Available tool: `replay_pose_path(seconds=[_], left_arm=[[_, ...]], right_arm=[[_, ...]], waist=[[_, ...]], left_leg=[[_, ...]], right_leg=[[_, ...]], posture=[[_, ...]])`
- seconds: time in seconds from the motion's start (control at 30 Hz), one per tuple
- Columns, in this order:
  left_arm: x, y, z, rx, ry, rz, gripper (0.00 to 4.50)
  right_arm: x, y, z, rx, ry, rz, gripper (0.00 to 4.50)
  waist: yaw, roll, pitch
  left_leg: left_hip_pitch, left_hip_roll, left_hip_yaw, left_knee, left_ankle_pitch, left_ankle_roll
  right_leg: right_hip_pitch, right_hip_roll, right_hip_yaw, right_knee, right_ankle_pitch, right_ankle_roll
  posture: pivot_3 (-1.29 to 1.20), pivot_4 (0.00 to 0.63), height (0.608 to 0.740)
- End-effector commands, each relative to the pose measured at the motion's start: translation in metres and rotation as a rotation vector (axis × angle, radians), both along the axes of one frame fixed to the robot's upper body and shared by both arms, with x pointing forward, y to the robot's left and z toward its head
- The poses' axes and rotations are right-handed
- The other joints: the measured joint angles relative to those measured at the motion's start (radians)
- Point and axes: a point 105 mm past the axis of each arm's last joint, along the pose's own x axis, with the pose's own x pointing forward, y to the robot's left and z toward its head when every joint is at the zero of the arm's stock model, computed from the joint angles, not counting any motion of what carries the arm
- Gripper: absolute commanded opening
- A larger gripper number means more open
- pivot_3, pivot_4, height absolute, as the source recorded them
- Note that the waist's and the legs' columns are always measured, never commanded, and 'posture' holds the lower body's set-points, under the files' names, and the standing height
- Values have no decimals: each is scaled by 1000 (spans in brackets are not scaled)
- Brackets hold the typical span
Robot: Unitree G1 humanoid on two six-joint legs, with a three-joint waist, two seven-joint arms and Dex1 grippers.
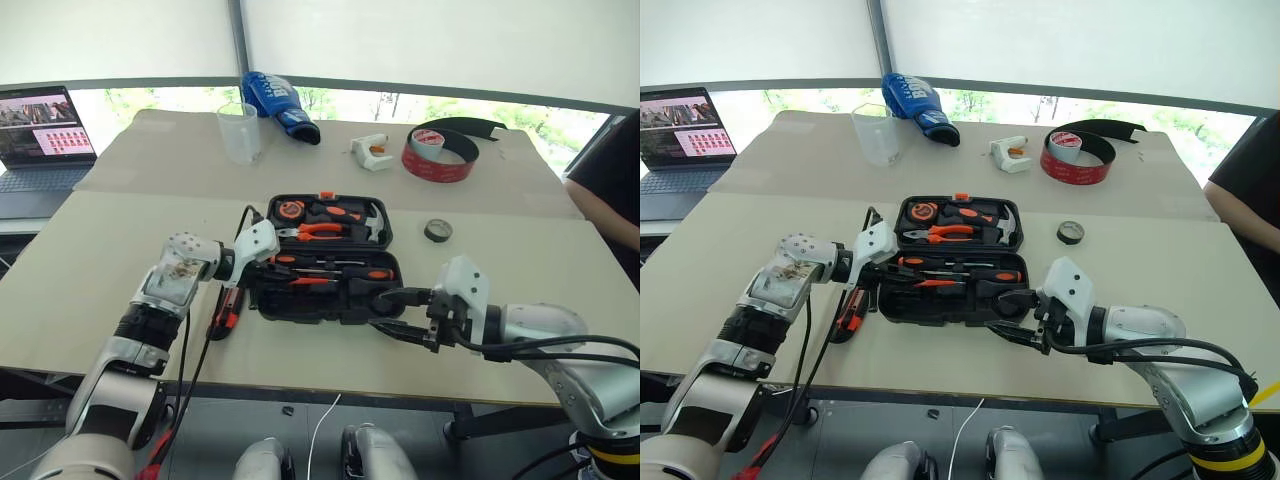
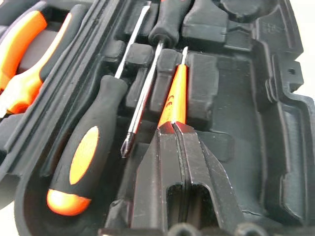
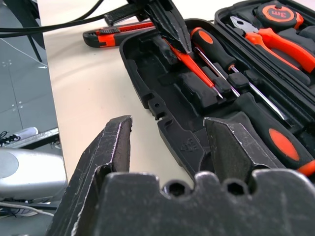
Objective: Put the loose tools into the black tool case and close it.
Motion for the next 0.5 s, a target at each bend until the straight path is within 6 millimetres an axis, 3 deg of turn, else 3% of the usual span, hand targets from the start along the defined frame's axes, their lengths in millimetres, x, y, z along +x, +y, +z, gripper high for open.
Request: replay_pose_path(seconds=[0.03,0.23,0.37,0.5], left_arm=[[2,4,-6,33,3,31,17],[5,-4,21,-94,25,40,17],[8,-6,28,-108,-4,42,17],[5,6,35,-110,-45,83,17]], right_arm=[[-1,4,10,6,-52,17,3297],[0,4,10,5,-54,21,3297],[0,5,10,4,-54,23,3297],[0,8,14,3,-74,38,3297]], waist=[[1,0,-1],[1,0,-1],[1,0,-1],[-3,0,-1]], left_leg=[[0,0,0,0,0,0],[0,0,0,0,0,0],[0,0,0,0,0,0],[0,0,0,0,0,0]], right_leg=[[0,0,0,0,0,0],[1,0,0,0,0,0],[0,0,-1,0,0,0],[0,0,-1,0,0,0]], posture=[[0,150,730],[0,150,730],[0,150,730],[0,150,730]])
